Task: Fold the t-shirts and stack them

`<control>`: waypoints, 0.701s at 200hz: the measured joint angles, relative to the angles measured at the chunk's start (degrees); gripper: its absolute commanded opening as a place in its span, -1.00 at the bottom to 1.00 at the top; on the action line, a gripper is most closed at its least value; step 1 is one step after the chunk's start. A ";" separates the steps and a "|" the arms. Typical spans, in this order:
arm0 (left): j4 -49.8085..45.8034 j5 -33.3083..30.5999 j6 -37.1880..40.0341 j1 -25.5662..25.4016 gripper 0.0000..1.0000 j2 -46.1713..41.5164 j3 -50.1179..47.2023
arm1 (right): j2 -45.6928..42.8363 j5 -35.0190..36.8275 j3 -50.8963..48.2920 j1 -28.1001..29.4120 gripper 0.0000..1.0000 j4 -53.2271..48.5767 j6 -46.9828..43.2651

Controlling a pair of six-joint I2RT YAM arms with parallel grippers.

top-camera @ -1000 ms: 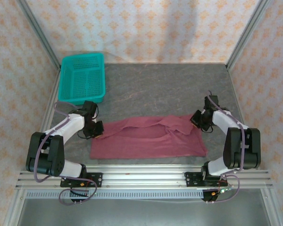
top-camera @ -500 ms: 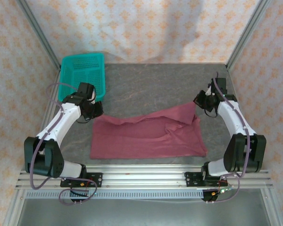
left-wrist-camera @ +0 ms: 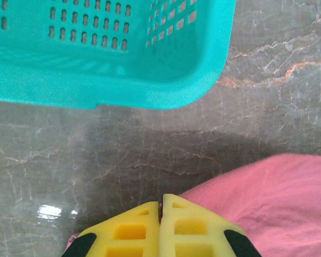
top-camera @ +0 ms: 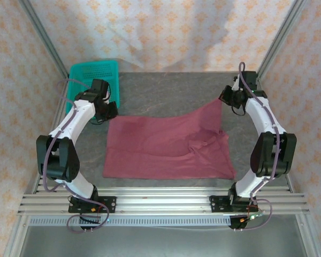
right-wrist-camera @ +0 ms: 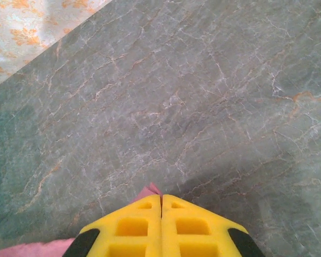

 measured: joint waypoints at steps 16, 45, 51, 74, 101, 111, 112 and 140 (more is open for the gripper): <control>0.00 0.00 -0.02 0.13 -1.00 0.79 0.66 | 0.72 -0.59 0.26 0.00 -1.00 0.39 -0.20; -0.04 0.00 0.00 0.13 -1.00 1.31 0.70 | 0.90 -1.49 0.26 0.02 -1.00 0.46 -0.61; -0.04 0.00 0.00 0.13 -1.00 1.31 0.70 | 0.87 -1.66 0.24 0.00 -1.00 0.48 -0.66; 0.00 -0.02 0.00 0.13 -1.00 1.25 0.50 | -0.28 -2.47 -0.85 0.00 -1.00 0.68 -0.90; 0.04 -0.02 0.17 0.13 -1.00 -0.33 -1.97 | -5.09 -3.13 -3.39 0.00 -1.00 0.31 -1.70; 0.00 -0.02 0.44 0.13 -1.00 -1.57 -3.37 | -7.82 -3.34 -4.81 0.00 -1.00 -0.09 -1.95; 0.02 -0.02 0.44 0.13 -1.00 -1.66 -3.48 | -8.24 -3.34 -5.03 0.00 -1.00 -0.11 -1.95; 0.04 -0.02 0.98 0.13 -1.00 -6.40 -7.78 | -16.39 -3.89 -9.70 0.00 -1.00 -1.86 -2.58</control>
